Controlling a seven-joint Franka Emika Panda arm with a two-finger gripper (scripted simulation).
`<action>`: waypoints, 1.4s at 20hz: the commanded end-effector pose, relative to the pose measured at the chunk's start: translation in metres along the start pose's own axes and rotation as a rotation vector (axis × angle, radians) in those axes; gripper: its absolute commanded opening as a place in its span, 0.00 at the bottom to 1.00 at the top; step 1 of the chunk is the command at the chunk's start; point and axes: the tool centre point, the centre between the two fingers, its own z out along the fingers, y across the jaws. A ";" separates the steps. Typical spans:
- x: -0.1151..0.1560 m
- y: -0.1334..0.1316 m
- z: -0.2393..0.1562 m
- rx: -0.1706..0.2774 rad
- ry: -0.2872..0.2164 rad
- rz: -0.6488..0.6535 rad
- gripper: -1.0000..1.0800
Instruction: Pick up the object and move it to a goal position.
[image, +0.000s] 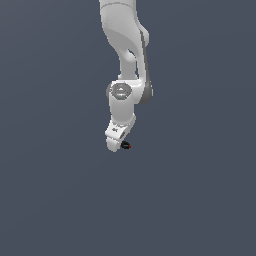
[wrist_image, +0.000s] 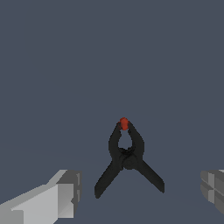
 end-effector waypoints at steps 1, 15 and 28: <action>-0.001 -0.002 0.003 0.000 0.003 -0.036 0.96; -0.002 -0.004 0.014 0.000 0.005 -0.076 0.96; -0.002 -0.004 0.057 0.000 0.005 -0.080 0.96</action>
